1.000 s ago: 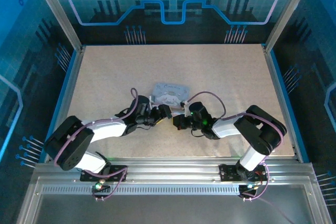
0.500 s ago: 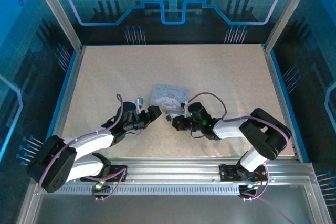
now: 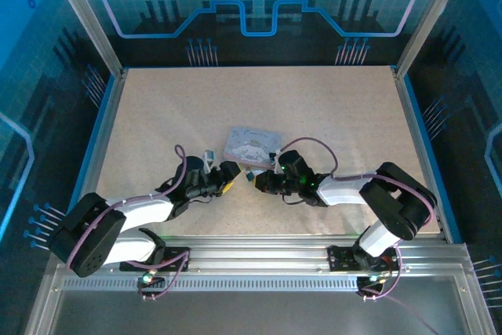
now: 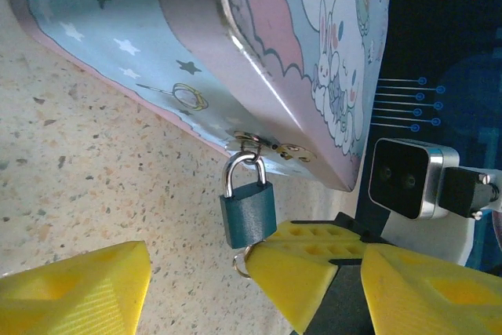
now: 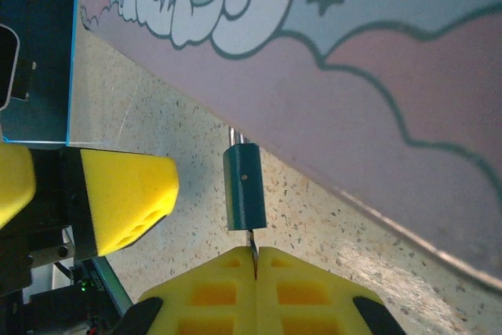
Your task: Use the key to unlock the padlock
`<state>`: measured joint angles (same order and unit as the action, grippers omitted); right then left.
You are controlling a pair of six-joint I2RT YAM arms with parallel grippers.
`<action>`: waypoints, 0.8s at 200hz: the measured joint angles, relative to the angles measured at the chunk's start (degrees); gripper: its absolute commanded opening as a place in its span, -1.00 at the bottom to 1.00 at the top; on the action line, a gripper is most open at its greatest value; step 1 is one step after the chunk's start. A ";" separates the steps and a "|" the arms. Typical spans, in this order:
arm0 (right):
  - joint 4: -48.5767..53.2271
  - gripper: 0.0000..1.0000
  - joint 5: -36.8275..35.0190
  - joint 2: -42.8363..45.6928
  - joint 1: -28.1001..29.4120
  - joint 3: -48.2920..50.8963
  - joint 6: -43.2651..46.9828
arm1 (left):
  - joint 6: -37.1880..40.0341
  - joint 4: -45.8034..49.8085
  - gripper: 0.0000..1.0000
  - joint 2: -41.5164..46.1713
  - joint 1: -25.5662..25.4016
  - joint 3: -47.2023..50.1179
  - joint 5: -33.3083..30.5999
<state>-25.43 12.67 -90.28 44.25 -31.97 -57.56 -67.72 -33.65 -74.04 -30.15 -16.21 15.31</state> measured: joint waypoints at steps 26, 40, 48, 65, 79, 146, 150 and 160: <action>1.51 -1.00 0.04 0.37 0.00 -0.68 -0.76 | -1.20 -2.38 0.32 -2.60 0.00 0.00 0.70; 2.08 -1.00 0.04 0.44 0.00 -0.90 -1.16 | -1.62 -3.85 0.26 -4.13 0.00 0.00 1.09; 2.40 -1.00 0.07 0.44 0.00 -1.07 -1.36 | -1.97 -4.79 0.22 -5.05 0.00 0.00 1.16; 2.58 -1.00 0.26 0.44 0.00 -1.27 -1.60 | -2.91 -6.75 0.16 -6.97 -0.07 0.00 1.53; 2.75 -1.00 0.28 0.44 0.00 -1.36 -1.64 | -2.93 -8.35 0.13 -8.50 -0.37 0.00 1.70; 3.02 -1.00 1.16 0.44 0.00 -1.51 -2.05 | -4.92 -14.84 0.02 -14.64 -1.99 -0.15 2.36; 3.06 -1.00 1.20 0.44 0.00 -1.53 -2.05 | -5.07 -15.28 0.02 -14.99 -2.05 -0.15 2.40; 3.15 -1.00 1.27 0.44 0.00 -1.53 -2.08 | -5.64 -16.35 0.00 -15.96 -2.29 -0.20 2.54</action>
<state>-22.28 13.93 -89.84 44.25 -33.50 -59.64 -73.36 -50.00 -90.00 -32.45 -16.40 17.85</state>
